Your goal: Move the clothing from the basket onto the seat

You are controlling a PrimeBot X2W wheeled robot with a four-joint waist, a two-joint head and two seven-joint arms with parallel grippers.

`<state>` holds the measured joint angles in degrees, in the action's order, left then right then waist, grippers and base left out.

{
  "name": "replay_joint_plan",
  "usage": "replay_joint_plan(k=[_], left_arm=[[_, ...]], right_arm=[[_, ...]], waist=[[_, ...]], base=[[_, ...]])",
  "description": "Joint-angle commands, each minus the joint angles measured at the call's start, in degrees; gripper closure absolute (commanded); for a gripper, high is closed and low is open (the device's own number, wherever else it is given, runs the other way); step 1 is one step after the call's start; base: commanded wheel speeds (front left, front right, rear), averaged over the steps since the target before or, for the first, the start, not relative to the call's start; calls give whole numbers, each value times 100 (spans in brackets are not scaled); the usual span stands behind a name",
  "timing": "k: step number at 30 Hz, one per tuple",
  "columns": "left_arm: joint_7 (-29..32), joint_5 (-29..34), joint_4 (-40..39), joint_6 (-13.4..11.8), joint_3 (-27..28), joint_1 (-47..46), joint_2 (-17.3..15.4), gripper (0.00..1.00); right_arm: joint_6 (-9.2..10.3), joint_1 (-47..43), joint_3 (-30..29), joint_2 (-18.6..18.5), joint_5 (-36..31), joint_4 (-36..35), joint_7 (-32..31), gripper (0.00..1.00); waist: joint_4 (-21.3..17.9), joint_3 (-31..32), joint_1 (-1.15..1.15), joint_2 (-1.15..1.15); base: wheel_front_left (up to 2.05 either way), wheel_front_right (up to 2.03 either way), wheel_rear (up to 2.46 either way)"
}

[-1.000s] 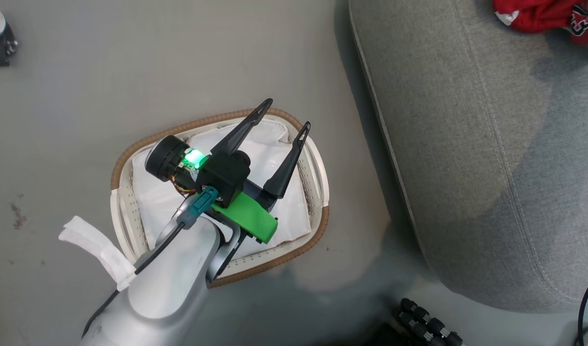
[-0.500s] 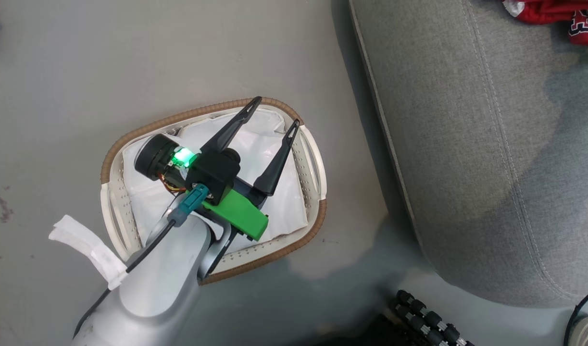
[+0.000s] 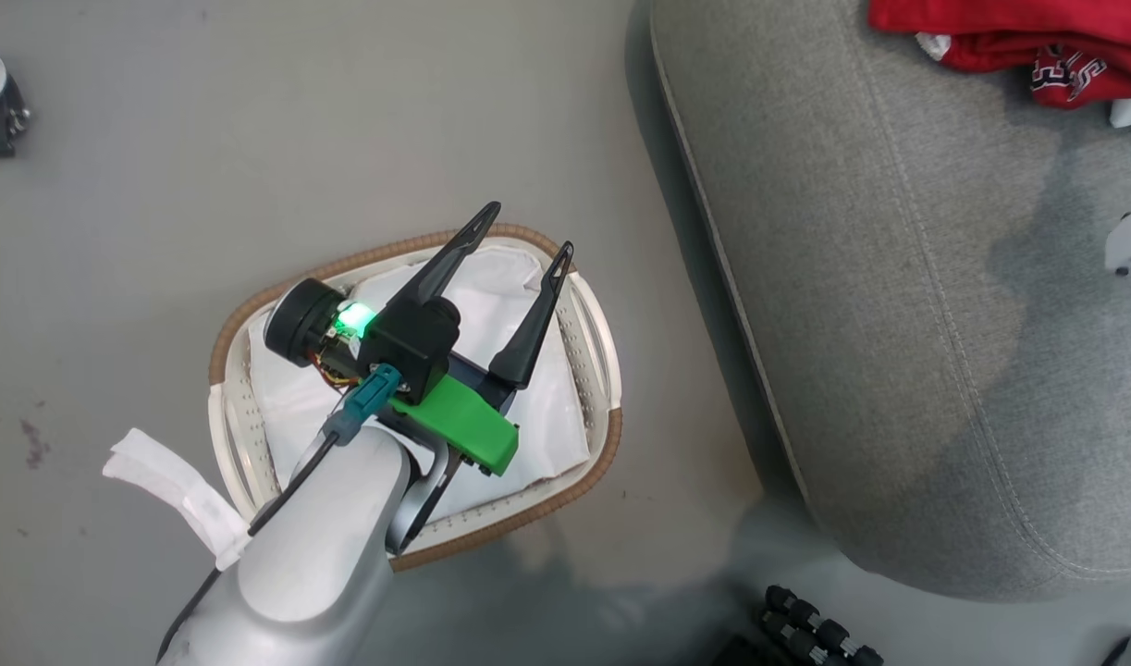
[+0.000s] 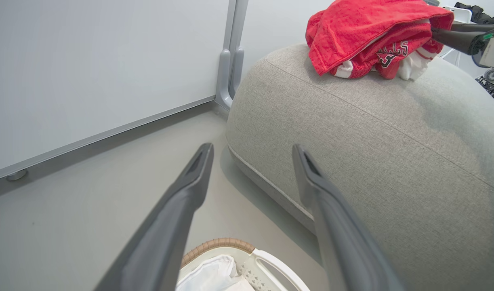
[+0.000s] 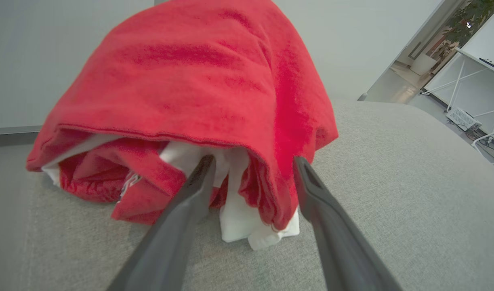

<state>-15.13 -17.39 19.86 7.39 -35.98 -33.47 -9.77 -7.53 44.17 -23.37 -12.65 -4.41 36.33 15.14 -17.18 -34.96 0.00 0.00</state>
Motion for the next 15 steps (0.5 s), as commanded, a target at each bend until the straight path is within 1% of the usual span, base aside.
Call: replay_joint_plan(k=[1,5,10,15], left_arm=[[-3,-17,5,18,38,101,14,0],[-3,-51,-18,18,146,217,105,0],[-4,-73,-69,17,368,410,244,0],[-3,-72,-112,16,682,648,340,0]], right_arm=[[8,-172,78,-13,62,-67,1,0],[8,-504,327,-19,126,-201,1,0],[8,-863,672,-155,241,-338,1,0],[8,-995,892,-261,322,-389,1,0]], waist=[[-12,209,0,0],[22,498,0,0],[124,912,0,0],[269,1329,0,0]], base=[[0,0,0],[0,0,0],[0,0,0],[0,0,0]])
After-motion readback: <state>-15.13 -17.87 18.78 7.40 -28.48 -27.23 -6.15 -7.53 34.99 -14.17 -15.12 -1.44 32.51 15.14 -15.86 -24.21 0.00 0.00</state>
